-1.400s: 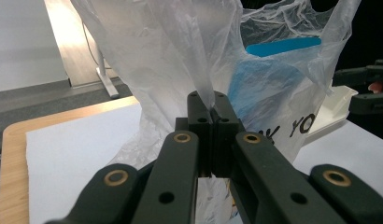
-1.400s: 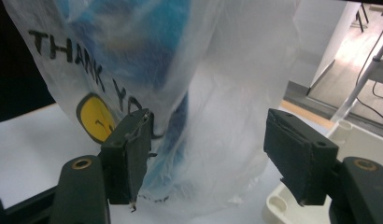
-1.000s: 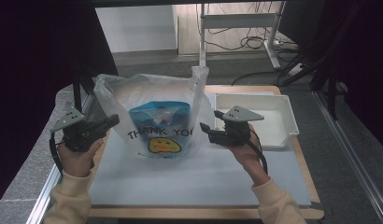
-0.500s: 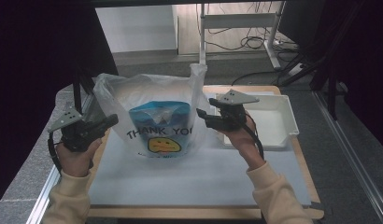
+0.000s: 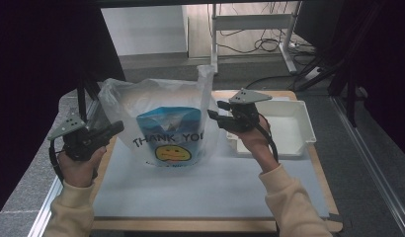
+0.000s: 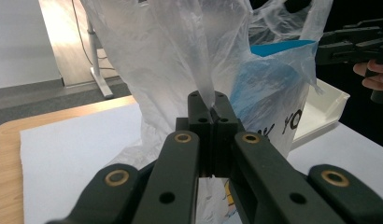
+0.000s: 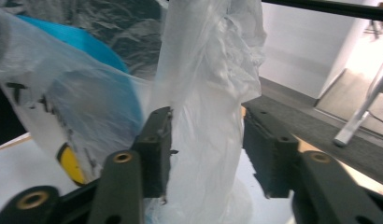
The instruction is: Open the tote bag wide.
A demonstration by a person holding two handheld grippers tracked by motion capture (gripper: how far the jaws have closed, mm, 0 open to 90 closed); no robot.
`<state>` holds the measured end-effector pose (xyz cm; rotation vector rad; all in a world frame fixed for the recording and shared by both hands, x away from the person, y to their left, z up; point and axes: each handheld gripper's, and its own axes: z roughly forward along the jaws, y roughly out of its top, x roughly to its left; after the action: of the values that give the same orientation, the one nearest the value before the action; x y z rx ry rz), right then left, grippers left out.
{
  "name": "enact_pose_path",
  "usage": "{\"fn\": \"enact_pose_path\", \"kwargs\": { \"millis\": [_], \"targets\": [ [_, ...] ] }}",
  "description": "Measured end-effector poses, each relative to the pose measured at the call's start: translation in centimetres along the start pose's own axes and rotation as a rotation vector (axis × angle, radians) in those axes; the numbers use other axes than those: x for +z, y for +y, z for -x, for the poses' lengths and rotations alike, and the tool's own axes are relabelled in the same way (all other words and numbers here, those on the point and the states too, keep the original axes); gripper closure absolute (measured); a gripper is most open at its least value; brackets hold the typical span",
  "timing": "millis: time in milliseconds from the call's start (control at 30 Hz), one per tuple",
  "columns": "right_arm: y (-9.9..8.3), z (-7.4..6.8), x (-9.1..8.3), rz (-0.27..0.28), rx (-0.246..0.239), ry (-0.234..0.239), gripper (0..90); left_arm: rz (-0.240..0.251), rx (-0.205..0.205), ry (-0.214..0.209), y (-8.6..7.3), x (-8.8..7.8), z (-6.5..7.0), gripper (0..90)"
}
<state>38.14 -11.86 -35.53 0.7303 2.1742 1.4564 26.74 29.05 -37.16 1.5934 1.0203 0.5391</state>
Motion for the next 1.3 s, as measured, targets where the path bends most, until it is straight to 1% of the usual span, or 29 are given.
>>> {"fn": "enact_pose_path", "kwargs": {
  "millis": [67,100,167,200,233,267,300,333,367,433,467,533,567,600,633,733,767,800,833,900,967,1033,1067,1167,1200,1233,1300],
  "targets": [
    [-0.1,0.2,-0.1,0.002,0.005,0.001,50.6,0.000,-0.002,-0.002,0.0,0.0,-0.1,89.9],
    [-0.3,0.5,-0.1,0.010,0.027,0.018,50.7,0.001,-0.003,-0.003,0.0,0.0,-0.1,89.9],
    [-0.5,0.7,-0.1,0.007,0.034,0.027,55.9,0.001,-0.003,-0.005,0.0,0.0,-0.1,89.9],
    [-0.5,0.7,-0.1,0.007,0.034,0.027,55.9,0.001,-0.003,-0.005,0.0,0.0,-0.1,89.9],
    [-0.6,0.8,0.0,0.002,0.044,0.047,61.7,0.002,-0.003,-0.005,0.0,0.0,-0.1,89.9],
    [-0.7,0.8,0.1,-0.002,0.049,0.060,65.1,0.002,-0.003,-0.007,0.0,0.0,0.0,89.9],
    [-0.7,0.8,0.1,-0.002,0.049,0.060,65.1,0.002,-0.003,-0.007,0.0,0.0,0.0,89.9],
    [-0.8,0.8,0.2,0.001,0.045,0.071,75.2,0.002,-0.002,-0.007,0.0,-0.1,0.0,89.9],
    [-0.8,0.8,0.2,0.001,0.045,0.071,75.2,0.002,-0.002,-0.007,0.0,-0.1,0.0,89.8],
    [-0.9,0.8,0.1,0.011,0.040,0.083,84.5,0.004,-0.002,-0.007,0.0,-0.1,0.0,89.9],
    [-0.9,0.7,0.0,0.024,0.037,0.085,87.1,0.004,-0.002,-0.007,-0.1,-0.1,0.0,89.9],
    [-0.8,0.6,-0.3,0.037,0.035,0.081,88.0,0.004,0.000,-0.006,-0.1,-0.2,-0.1,89.9],
    [-0.7,0.4,-0.7,0.056,0.033,0.076,88.1,0.008,0.002,-0.008,-0.1,-0.2,0.0,89.9],
    [-0.7,0.4,-0.7,0.056,0.033,0.076,88.1,0.008,0.002,-0.008,-0.1,-0.2,0.0,89.9],
    [-0.7,0.1,-1.2,0.072,0.030,0.071,88.1,0.009,0.008,-0.010,-0.2,-0.3,0.0,89.9],
    [-0.8,-0.3,-1.6,0.084,0.017,0.066,88.1,0.009,0.013,-0.012,-0.2,-0.4,0.1,89.9],
    [-1.1,-0.6,-2.0,0.095,0.002,0.054,88.2,0.010,0.015,-0.012,-0.2,-0.4,0.2,89.9],
    [-1.1,-0.6,-2.0,0.095,0.002,0.054,88.2,0.010,0.017,-0.011,-0.2,-0.5,0.2,89.9],
    [-1.5,-0.9,-2.3,0.105,-0.010,0.038,88.2,0.011,0.018,-0.009,-0.3,-0.5,0.2,89.9],
    [-1.8,-1.0,-2.4,0.110,-0.014,0.031,88.2,0.009,0.018,-0.008,-0.4,-0.6,0.2,89.9],
    [-2.5,-1.1,-2.7,0.116,-0.014,0.015,88.3,0.010,0.017,-0.002,-0.5,-0.7,0.1,89.9],
    [-2.8,-1.2,-2.7,0.116,-0.017,0.008,88.3,0.008,0.015,0.004,-0.7,-0.7,0.1,89.9],
    [-3.4,-1.1,-2.5,0.111,-0.008,0.008,88.3,0.006,0.013,0.008,-0.8,-0.7,0.0,89.9],
    [-4.1,-1.1,-1.8,0.087,-0.003,0.004,88.4,-0.003,0.009,0.018,-1.1,-0.6,-0.1,89.9],
    [-4.1,-1.1,-1.8,0.087,-0.003,0.004,88.4,-0.007,0.009,0.021,-1.2,-0.5,-0.1,89.9],
    [-4.5,-1.1,-1.2,0.073,-0.004,0.001,88.4,-0.014,0.012,0.026,-1.3,-0.5,-0.1,89.9],
    [-4.6,-1.2,-1.0,0.066,-0.006,0.001,88.4,-0.023,0.013,0.032,-1.5,-0.4,-0.1,89.9]
  ]
}}
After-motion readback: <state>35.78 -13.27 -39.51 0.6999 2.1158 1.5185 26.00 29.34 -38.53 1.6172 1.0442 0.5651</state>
